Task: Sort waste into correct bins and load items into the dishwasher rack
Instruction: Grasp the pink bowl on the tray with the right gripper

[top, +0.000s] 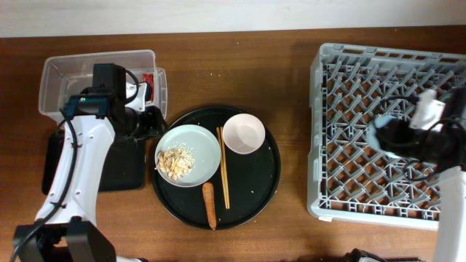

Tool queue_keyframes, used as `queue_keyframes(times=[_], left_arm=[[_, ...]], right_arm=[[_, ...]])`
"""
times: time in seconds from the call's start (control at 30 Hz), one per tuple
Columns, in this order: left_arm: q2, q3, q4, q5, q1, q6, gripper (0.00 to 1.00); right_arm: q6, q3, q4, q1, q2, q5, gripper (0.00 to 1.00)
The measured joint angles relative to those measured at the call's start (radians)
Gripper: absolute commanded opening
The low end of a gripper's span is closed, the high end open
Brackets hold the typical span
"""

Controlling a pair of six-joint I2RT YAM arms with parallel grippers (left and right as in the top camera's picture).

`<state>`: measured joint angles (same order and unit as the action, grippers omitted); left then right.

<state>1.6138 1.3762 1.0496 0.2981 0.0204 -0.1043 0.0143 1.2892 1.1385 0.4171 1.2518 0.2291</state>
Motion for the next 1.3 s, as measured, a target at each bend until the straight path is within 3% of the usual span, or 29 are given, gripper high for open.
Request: queue_keyframes(times=[0.1, 0.2, 0.33, 0.43, 0.47, 0.67, 0.77, 0.83, 0.9, 1.03, 1.1, 1.17, 1.23, 1.3], left_arm=[[0.000, 0.000, 0.001, -0.001, 0.000, 0.000, 0.45], [0.000, 0.000, 0.006, -0.003, 0.000, 0.000, 0.45], [0.000, 0.000, 0.013, -0.004, 0.000, 0.000, 0.45], [0.000, 0.000, 0.017, -0.003, 0.000, 0.005, 0.47], [0.000, 0.000, 0.017, -0.004, 0.000, 0.008, 0.47], [0.000, 0.000, 0.029, -0.004, 0.000, 0.008, 0.50], [0.000, 0.000, 0.039, -0.004, 0.000, 0.008, 0.52], [0.000, 0.000, 0.041, -0.004, 0.000, 0.008, 0.66], [0.000, 0.000, 0.044, -0.005, 0.000, 0.011, 0.70], [0.000, 0.000, 0.045, -0.009, 0.000, 0.011, 0.71], [0.000, 0.000, 0.048, -0.011, 0.000, 0.011, 0.72], [0.000, 0.000, 0.047, -0.023, 0.000, 0.011, 0.72], [0.000, 0.000, 0.070, -0.150, 0.000, 0.011, 0.73], [0.000, 0.000, 0.110, -0.308, 0.000, -0.035, 0.73]], right_arm=[[0.042, 0.004, 0.008, 0.208, 0.032, -0.168, 0.50], [0.097, 0.006, -0.002, 0.348, 0.140, -0.218, 0.50], [0.140, 0.006, -0.043, 0.421, 0.252, -0.230, 0.55], [0.150, 0.007, -0.053, 0.436, 0.358, -0.232, 0.76], [0.145, 0.007, -0.062, 0.438, 0.381, -0.233, 0.99], [0.143, 0.031, -0.068, 0.438, 0.394, -0.080, 0.98], [0.145, 0.244, 0.043, 0.438, 0.351, -0.013, 0.98], [0.137, 0.299, 0.087, 0.438, 0.325, 0.050, 0.99], [0.051, 0.303, 0.136, 0.352, 0.314, 0.171, 0.97], [-0.041, 0.303, 0.107, -0.149, 0.314, 0.183, 0.84], [-0.043, 0.303, 0.030, -0.424, 0.326, 0.125, 0.83], [-0.016, 0.303, -0.024, -0.568, 0.369, 0.074, 0.84], [0.032, 0.304, -0.074, -0.685, 0.471, 0.033, 0.83], [0.092, 0.304, -0.101, -0.736, 0.604, 0.019, 0.74]])
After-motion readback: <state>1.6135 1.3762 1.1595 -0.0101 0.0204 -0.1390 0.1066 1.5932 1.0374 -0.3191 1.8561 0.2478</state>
